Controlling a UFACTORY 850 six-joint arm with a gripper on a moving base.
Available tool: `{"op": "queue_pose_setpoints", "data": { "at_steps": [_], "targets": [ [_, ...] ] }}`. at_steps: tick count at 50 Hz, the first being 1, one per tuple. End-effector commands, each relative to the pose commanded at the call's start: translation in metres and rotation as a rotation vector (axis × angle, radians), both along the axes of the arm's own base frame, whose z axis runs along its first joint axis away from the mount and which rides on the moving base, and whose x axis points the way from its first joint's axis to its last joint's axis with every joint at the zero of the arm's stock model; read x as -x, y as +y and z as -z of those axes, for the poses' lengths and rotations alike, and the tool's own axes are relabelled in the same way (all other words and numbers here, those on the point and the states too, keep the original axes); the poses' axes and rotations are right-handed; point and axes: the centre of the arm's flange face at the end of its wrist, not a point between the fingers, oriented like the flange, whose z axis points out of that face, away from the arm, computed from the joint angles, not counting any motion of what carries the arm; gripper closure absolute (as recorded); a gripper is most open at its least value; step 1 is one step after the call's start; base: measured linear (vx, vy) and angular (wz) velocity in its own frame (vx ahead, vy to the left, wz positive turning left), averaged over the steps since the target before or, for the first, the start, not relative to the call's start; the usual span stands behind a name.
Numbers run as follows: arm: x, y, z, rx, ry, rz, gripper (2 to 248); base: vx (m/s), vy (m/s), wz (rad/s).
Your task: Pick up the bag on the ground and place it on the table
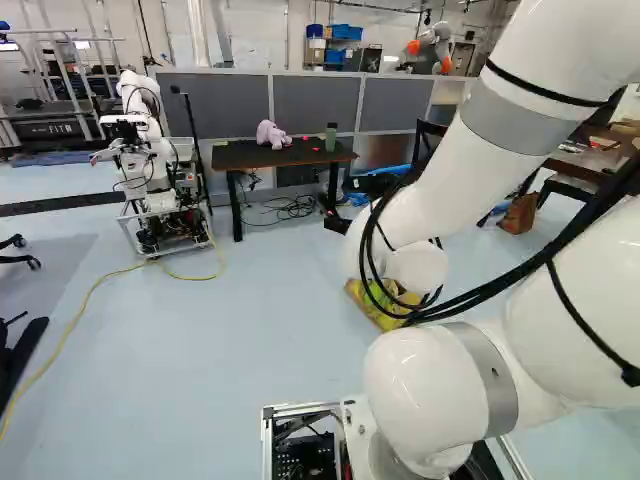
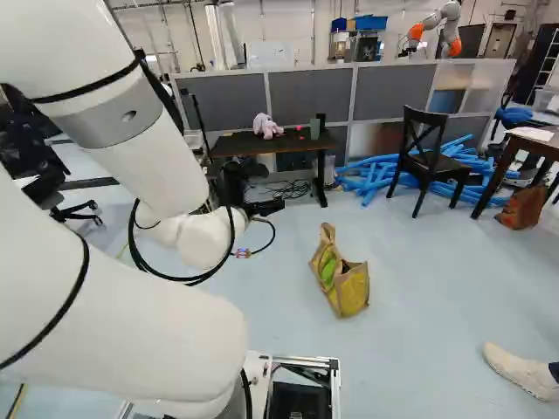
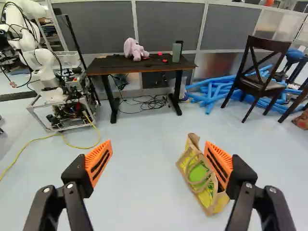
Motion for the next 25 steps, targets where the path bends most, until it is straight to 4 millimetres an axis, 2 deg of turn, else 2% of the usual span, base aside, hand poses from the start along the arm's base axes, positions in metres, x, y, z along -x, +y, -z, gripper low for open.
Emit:
{"op": "queue_pose_setpoints", "data": {
  "at_steps": [25],
  "targets": [
    [0.0, 0.0, 0.0, 0.0, 0.0, 0.0, 3, 0.051, -0.013, -0.001]
  ]
}}
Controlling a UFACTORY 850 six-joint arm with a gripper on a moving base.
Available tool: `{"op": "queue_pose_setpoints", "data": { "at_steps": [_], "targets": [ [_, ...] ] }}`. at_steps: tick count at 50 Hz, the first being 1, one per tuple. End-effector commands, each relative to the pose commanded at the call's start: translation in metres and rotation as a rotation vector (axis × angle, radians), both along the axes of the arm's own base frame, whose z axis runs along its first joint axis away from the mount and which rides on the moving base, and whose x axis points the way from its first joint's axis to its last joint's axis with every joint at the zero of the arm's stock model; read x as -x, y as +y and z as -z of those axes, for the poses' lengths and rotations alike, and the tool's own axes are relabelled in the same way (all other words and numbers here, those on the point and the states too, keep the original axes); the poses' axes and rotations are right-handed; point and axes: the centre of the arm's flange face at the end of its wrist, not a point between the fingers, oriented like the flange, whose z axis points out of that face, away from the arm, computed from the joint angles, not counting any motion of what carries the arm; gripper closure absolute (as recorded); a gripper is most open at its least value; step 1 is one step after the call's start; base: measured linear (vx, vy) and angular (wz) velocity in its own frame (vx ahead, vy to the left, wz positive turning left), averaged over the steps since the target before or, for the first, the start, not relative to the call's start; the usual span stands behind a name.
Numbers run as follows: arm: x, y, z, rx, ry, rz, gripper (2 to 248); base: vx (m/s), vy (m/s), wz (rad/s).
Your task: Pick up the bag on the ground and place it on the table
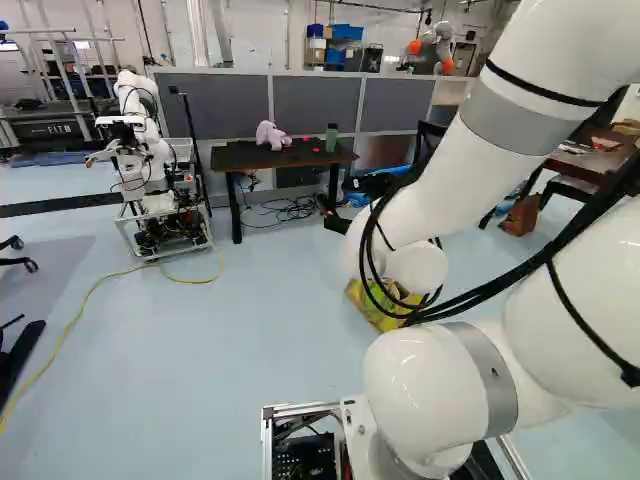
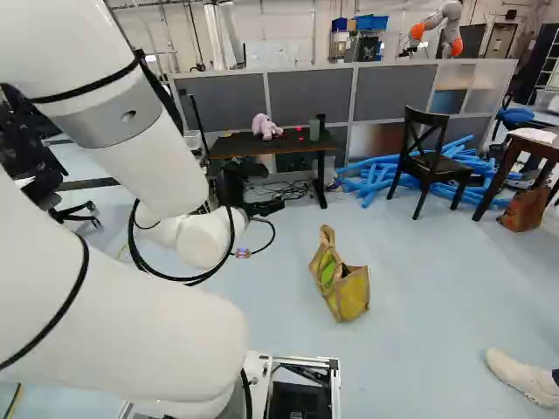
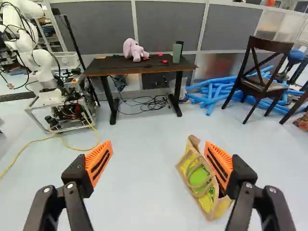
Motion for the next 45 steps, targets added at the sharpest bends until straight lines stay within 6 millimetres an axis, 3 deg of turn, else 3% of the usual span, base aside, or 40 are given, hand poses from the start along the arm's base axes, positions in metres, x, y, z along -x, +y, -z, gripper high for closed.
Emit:
{"op": "queue_pose_setpoints", "data": {
  "at_steps": [45],
  "targets": [
    [0.0, 0.0, 0.0, 0.0, 0.0, 0.0, 3, 0.085, -0.064, -0.156]
  ]
}}
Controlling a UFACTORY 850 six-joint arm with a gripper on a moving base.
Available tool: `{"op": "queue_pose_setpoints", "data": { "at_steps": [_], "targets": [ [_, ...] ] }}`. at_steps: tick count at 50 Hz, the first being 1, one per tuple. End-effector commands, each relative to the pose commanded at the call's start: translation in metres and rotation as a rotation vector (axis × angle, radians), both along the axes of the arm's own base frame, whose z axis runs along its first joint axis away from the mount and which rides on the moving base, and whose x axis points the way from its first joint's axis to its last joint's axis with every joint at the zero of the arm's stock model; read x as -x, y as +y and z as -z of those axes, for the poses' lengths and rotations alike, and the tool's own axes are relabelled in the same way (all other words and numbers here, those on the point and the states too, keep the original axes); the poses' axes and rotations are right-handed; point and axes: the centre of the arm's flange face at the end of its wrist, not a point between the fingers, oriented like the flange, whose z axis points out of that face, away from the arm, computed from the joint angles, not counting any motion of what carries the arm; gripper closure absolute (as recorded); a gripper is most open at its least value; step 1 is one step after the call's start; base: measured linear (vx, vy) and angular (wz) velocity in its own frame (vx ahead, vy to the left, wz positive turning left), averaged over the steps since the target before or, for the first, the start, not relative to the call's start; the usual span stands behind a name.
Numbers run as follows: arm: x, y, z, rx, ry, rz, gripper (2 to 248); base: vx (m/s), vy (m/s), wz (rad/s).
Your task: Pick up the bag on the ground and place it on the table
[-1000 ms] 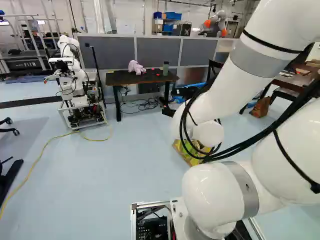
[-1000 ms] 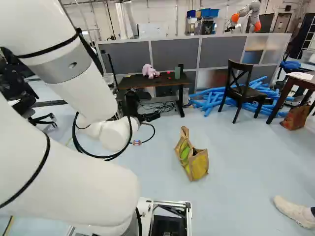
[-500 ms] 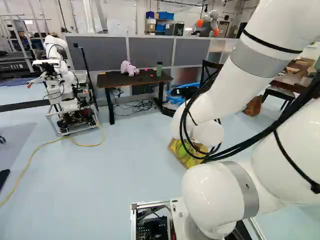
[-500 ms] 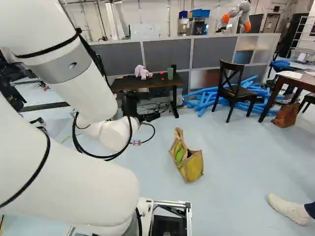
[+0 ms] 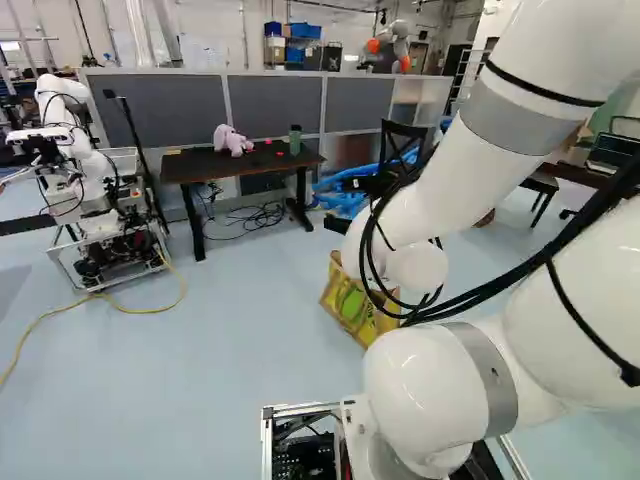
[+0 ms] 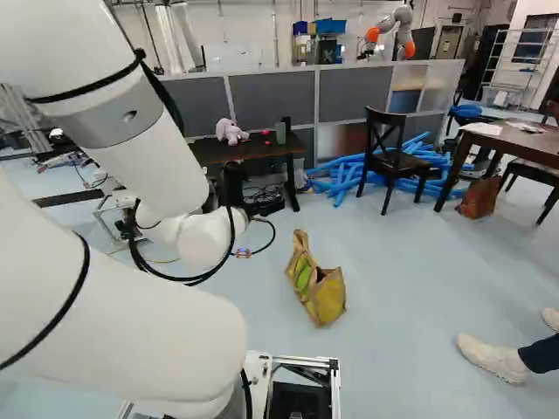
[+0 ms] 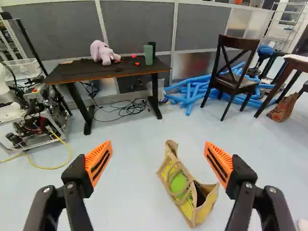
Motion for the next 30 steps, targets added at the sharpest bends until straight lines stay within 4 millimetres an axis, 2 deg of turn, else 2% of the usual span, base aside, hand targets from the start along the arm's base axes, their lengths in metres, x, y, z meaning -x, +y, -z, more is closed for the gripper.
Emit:
{"op": "queue_pose_setpoints", "data": {
  "at_steps": [21, 30],
  "targets": [
    [0.0, 0.0, 0.0, 0.0, 0.0, 0.0, 3, 0.096, -0.038, -0.011],
    [0.0, 0.0, 0.0, 0.0, 0.0, 0.0, 3, 0.1, -0.072, -0.155]
  ]
}}
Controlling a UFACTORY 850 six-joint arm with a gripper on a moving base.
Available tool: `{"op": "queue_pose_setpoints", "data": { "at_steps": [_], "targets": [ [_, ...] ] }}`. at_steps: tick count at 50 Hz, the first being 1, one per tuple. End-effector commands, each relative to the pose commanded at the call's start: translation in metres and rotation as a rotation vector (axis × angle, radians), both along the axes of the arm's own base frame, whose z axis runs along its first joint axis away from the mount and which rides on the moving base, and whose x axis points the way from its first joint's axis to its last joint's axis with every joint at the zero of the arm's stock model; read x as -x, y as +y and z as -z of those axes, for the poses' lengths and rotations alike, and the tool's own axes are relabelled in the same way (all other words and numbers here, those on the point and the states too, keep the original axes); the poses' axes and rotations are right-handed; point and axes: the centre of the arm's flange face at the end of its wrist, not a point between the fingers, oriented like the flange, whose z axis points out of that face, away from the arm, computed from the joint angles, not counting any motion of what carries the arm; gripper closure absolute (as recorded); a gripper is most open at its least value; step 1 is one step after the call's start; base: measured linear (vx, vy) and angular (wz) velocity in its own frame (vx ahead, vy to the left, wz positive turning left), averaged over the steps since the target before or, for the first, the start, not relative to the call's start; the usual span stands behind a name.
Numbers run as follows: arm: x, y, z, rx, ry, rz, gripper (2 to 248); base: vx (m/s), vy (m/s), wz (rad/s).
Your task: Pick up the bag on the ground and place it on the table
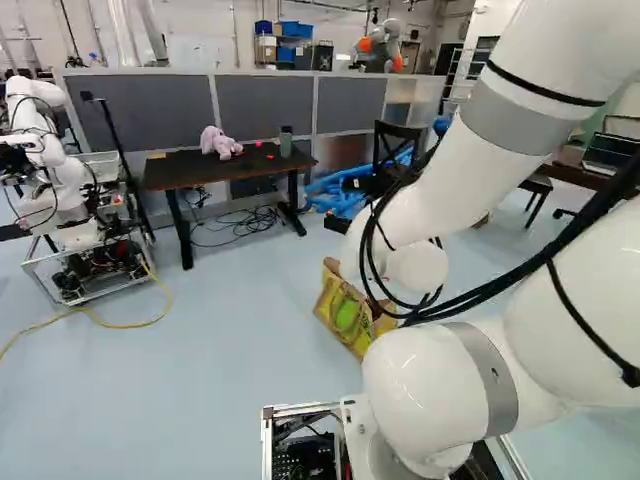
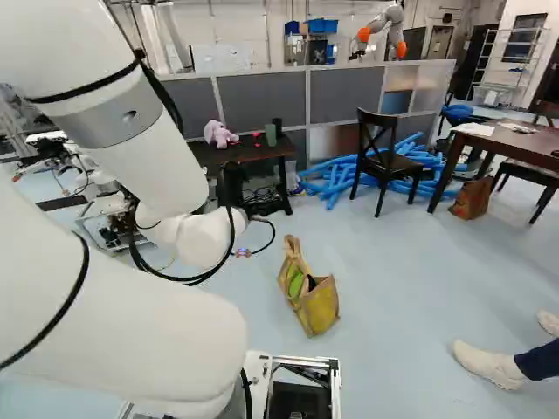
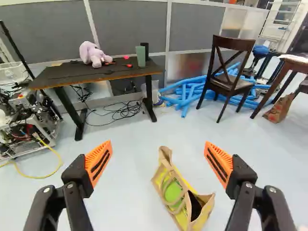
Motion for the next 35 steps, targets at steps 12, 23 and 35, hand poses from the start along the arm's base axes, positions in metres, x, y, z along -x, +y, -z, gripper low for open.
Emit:
{"op": "queue_pose_setpoints", "data": {
  "at_steps": [12, 23, 35],
  "targets": [
    [0.0, 0.0, 0.0, 0.0, 0.0, 0.0, 3, 0.101, -0.083, -0.207],
    [0.0, 0.0, 0.0, 0.0, 0.0, 0.0, 3, 0.102, -0.085, -0.214],
    [0.0, 0.0, 0.0, 0.0, 0.0, 0.0, 3, 0.107, -0.08, -0.169]
  ]
}}
